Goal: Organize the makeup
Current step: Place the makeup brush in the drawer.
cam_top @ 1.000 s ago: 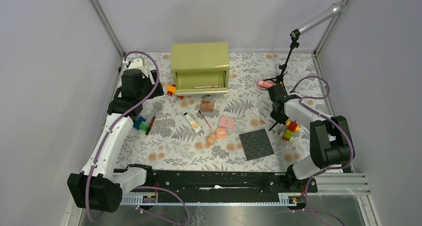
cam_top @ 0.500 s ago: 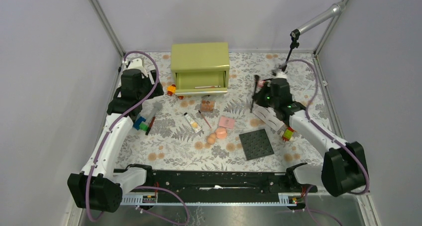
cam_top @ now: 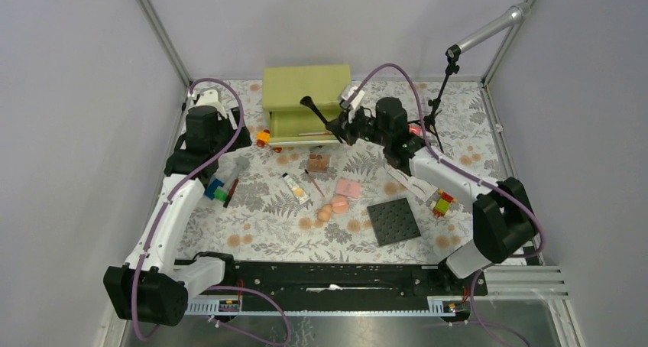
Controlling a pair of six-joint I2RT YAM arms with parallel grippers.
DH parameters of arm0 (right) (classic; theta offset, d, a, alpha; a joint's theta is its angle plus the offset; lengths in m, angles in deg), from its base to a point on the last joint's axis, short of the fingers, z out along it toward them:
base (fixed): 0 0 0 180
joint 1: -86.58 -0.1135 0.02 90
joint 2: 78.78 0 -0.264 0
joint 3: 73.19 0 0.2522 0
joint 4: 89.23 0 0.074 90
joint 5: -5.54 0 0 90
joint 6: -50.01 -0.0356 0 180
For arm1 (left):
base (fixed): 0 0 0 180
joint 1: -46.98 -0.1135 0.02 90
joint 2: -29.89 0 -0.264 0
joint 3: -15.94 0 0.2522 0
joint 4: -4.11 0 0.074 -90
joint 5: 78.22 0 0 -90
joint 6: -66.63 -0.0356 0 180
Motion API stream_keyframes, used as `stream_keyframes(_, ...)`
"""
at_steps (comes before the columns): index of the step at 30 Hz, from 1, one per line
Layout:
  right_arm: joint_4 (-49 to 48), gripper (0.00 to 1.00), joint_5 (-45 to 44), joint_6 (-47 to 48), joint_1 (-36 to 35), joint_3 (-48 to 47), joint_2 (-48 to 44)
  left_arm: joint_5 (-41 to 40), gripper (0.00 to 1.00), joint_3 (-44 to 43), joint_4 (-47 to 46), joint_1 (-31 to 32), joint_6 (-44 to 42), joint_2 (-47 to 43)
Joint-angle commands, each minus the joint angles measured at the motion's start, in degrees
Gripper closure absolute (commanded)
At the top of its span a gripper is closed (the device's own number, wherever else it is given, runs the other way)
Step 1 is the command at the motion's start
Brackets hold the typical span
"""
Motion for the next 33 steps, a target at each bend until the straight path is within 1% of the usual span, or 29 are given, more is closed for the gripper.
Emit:
stream_keyframes(1,10.83,1.0,19.61,31.95,-0.76,-13.21,4.75,0.09,0.23,0.24,-2.28,-0.37,0.1,-1.15)
stream_keyframes(2,15.25,1.0,19.63,36.3,-0.89,-16.28,6.76,-0.03,0.23,0.25,-2.28,-0.37,0.1,-1.16)
stream_keyframes(5,27.65,1.0,16.52,45.45,-1.03,-25.47,12.23,-0.88,0.23,0.33,-2.28,-0.37,0.04,-1.58)
stream_keyframes(9,37.94,1.0,11.2,54.17,-1.49,-36.45,19.18,-1.42,0.23,0.4,-2.28,-0.37,0.01,-1.83)
stream_keyframes(12,44.77,1.0,9.43,59.3,-1.78,-42.22,23.33,-2.38,0.23,0.35,-2.2,-0.37,0.01,-2.05)
stream_keyframes(21,43.22,1.0,10.0,61.05,-3.1,-44.38,29.41,-4.83,0.22,0.42,-1.84,-0.39,0.4,-2.76)
stream_keyframes(24,43.26,0.98,7.55,62.7,-3.97,-45.81,31.57,-4.77,0.22,0.35,-1.84,-0.37,0.45,-2.51)
stream_keyframes(28,43.3,0.95,2.08,63.04,-4.64,-47.91,34.0,-4.86,0.22,0.42,-1.84,-0.37,0.38,-2.48)
stream_keyframes(29,43.27,0.94,0.88,62.33,-4.71,-48.53,34.55,-4.91,0.22,0.42,-1.84,-0.37,0.35,-2.49)
stream_keyframes(30,43.3,0.9,-0.03,61.65,-4.77,-49.16,35.06,-4.92,0.22,0.43,-1.84,-0.37,0.36,-2.43)
stream_keyframes(33,41.0,0.67,-3.71,58.0,-5.06,-50.01,36.05,-4.63,0.22,0.44,-1.84,-0.37,0.45,-2.17)
